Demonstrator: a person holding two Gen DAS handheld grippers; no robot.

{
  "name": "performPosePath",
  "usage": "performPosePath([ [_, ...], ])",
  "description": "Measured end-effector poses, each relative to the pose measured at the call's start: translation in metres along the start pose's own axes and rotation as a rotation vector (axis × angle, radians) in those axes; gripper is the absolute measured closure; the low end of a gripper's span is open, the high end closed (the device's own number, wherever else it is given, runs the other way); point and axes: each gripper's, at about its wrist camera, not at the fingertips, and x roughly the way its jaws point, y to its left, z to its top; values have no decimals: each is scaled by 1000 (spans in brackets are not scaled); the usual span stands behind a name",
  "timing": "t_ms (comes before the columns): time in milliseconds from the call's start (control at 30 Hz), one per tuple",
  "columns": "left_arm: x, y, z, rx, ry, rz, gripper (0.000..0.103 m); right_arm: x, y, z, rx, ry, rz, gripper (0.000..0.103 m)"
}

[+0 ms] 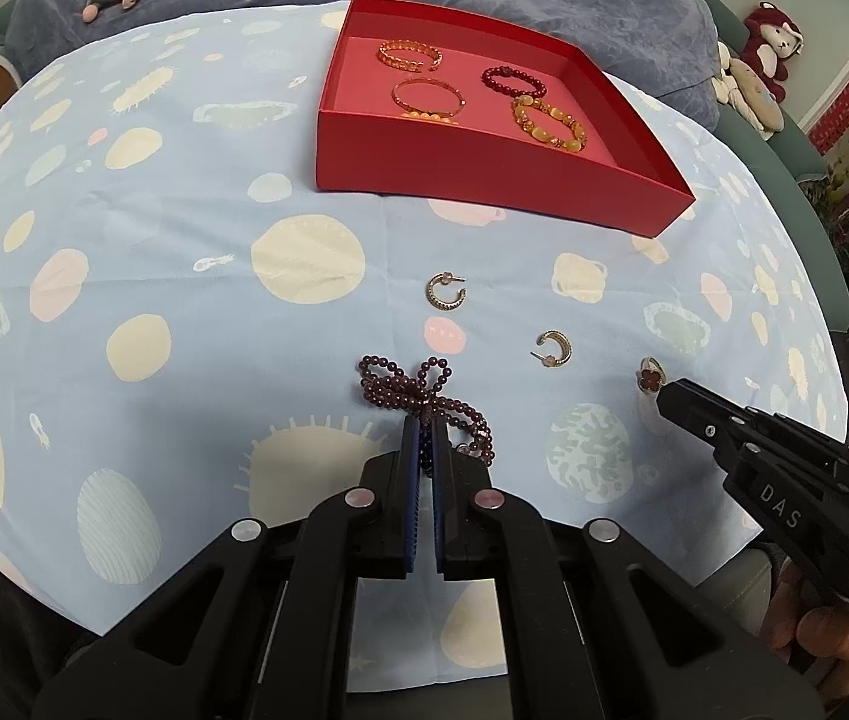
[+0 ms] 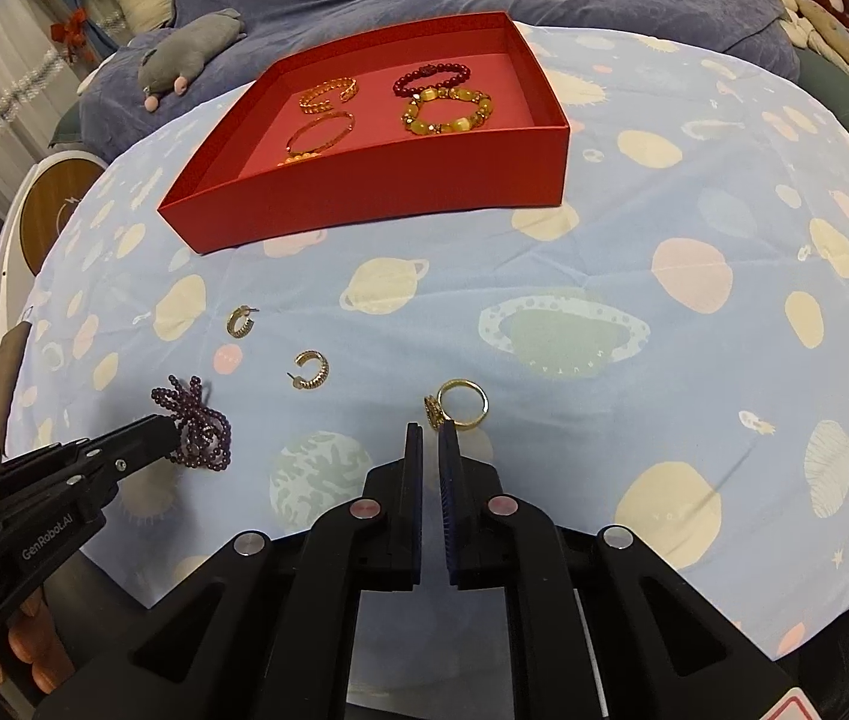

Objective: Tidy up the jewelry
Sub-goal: 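Hold the garnet strand in the left tool while the right tool grasps the gold ring, then carry the garnet strand with the left tool while the right tool carries the ring into the box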

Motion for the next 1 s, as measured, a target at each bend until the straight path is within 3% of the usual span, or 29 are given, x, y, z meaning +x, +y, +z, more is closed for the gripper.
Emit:
performPosePath([
  [433, 6, 4, 0, -10, 11, -1, 100, 10, 1, 9, -27, 15, -10, 93],
  [567, 7, 6, 0, -18, 15, -4, 100, 3, 5, 13, -42, -14, -17, 74],
  [667, 8, 5, 0, -16, 17, -6, 100, 7, 8, 17, -54, -8, -11, 74],
  [733, 9, 5, 0, -13, 18, -6, 100, 11, 9, 19, -64, 3, -11, 76],
  [900, 9, 8, 2, -19, 18, -6, 100, 15, 12, 17, -86, 16, -19, 92],
  [1000, 10, 8, 2, -21, 20, -6, 100, 17, 10, 16, -77, 23, -12, 97],
])
